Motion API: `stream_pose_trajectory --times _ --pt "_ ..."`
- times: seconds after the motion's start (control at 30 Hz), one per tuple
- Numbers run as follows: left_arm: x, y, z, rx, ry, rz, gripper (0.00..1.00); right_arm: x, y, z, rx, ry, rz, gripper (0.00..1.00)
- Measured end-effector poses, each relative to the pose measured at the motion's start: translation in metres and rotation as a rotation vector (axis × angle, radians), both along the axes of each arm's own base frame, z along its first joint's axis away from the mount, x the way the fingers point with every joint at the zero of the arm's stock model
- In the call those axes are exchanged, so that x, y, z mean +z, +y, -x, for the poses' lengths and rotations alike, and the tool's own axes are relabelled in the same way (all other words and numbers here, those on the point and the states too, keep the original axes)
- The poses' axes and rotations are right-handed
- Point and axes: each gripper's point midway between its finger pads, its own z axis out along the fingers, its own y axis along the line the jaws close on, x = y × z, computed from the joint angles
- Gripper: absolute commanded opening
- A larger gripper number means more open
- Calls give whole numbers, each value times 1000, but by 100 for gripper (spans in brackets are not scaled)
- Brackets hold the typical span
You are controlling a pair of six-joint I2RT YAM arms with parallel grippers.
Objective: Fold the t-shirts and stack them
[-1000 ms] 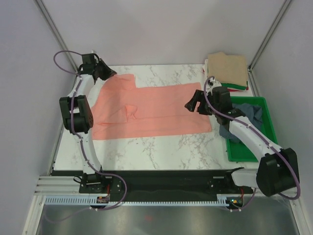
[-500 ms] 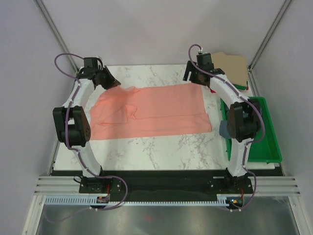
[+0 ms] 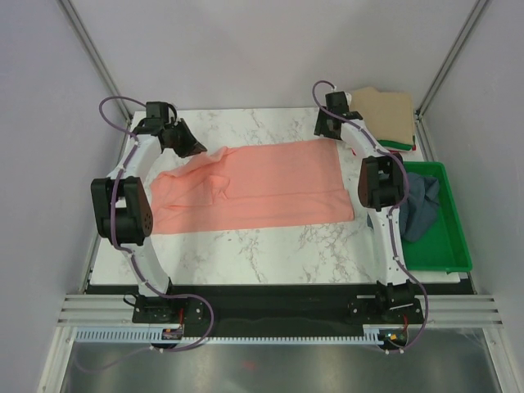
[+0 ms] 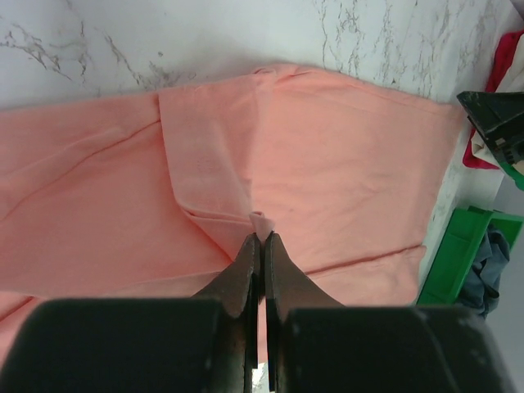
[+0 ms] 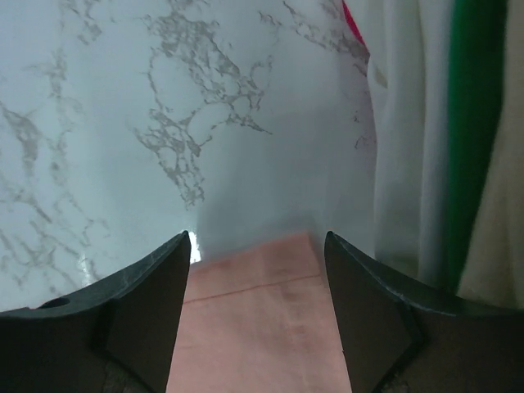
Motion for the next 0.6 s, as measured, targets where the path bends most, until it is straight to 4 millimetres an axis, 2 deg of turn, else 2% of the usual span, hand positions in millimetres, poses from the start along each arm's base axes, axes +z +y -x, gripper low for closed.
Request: stream_pose_trajectory --times 0.07,0.17,0.37,0.43,0.5,0.6 --pt "-1 0 1 0 6 0 2 -16 -4 -1 -4 18 24 70" --pt "0 0 2 -1 4 0 2 -16 -7 -4 -16 9 35 63" --pt "3 2 1 3 -4 1 2 -19 -12 -7 -37 -26 47 35" --pt "3 3 1 6 -3 1 2 -19 -13 -6 -44 -33 46 32" --pt "3 5 1 9 -4 3 2 -19 -16 -3 -50 -38 42 24" --pt "3 7 1 14 -3 4 2 -20 -17 2 -58 -38 36 21"
